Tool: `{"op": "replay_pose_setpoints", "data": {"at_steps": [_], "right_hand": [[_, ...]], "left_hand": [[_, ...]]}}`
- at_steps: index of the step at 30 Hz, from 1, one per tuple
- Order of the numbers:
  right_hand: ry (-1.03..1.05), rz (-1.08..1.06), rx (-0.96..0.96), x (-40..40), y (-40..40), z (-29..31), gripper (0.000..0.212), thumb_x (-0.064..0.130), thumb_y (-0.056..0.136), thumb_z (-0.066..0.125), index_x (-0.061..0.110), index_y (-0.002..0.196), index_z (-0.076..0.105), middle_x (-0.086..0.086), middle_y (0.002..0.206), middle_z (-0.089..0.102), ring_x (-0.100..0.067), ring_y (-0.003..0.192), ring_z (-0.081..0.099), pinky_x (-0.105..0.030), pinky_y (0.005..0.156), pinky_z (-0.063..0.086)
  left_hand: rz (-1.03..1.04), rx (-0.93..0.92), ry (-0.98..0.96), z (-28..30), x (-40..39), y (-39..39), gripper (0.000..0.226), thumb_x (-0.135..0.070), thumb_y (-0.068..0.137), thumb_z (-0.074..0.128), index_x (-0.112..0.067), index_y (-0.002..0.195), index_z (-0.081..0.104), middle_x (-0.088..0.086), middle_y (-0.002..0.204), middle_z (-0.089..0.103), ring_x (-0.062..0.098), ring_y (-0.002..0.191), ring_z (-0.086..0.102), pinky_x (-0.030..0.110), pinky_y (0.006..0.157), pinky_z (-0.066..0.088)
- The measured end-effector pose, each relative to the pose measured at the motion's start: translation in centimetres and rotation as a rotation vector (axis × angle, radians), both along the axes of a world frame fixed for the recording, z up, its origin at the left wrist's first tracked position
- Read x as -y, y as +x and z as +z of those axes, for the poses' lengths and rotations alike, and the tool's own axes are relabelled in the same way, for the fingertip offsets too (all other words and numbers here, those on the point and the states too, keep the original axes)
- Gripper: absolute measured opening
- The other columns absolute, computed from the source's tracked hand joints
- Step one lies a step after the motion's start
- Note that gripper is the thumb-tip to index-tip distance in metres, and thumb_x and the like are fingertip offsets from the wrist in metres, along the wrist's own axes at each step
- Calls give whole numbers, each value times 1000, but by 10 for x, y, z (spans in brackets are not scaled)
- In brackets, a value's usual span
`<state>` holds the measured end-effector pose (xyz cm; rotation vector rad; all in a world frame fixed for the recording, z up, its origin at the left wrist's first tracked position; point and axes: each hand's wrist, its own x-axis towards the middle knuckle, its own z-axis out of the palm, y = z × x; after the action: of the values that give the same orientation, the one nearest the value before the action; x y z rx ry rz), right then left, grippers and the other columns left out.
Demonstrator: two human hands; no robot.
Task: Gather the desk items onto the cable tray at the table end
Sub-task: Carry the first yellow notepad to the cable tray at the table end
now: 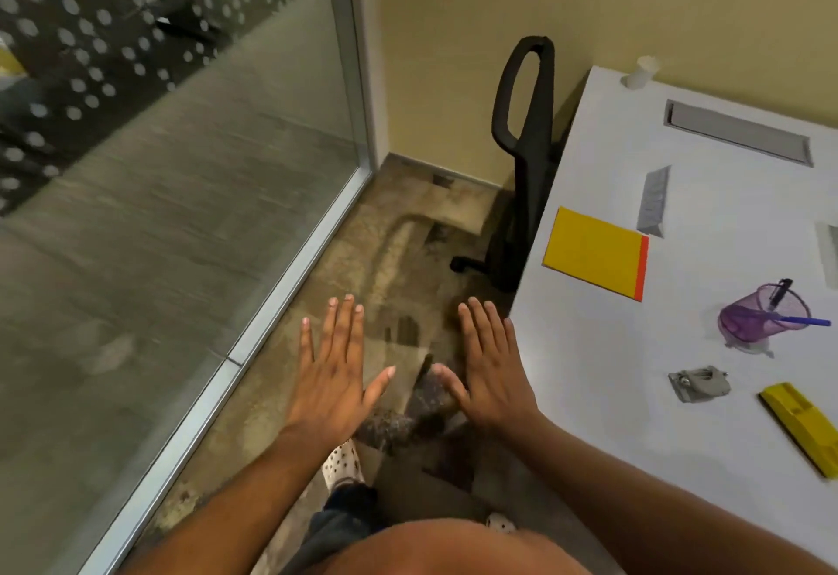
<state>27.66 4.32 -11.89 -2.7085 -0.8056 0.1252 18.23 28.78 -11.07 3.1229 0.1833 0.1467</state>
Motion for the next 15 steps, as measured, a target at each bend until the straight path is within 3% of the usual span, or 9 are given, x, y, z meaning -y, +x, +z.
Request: {"op": "replay_pose_setpoints", "data": {"at_steps": [5,8,12,15], "right_hand": [[-35,-101,-10,-59,17,4,89,76,103,23,21,169,1,0,178,-5,-20,163,-11,-54,132,7],[-24,-209,-35,-81,22,7,89,76,103,23,22,169,0,1,178,-6,-19,163,-13,-52,133,6],[-24,-322,-26,-85,37,11,87,76,103,23,24,169,-2,3,177,-9,-17,163,-15,-48,132,3],[27,-471,-33,-76,50,11,84,75,103,24,28,168,-1,6,177,-6,-15,163,-12,-45,132,4]], "left_hand": [[-135,-40,-2,-2,-75,40,95,-69,104,29,-3,167,6,20,177,4,35,165,2,68,127,16],[-233,-78,-66,2,-94,66,97,-69,104,32,-4,168,-1,17,178,-5,33,165,-3,65,129,10],[-349,-107,-126,10,-79,109,95,-67,100,34,1,165,23,22,175,12,38,163,10,66,127,22],[-468,-100,-152,17,-59,139,92,-65,101,35,0,164,26,20,175,15,36,163,14,61,128,26]]}}
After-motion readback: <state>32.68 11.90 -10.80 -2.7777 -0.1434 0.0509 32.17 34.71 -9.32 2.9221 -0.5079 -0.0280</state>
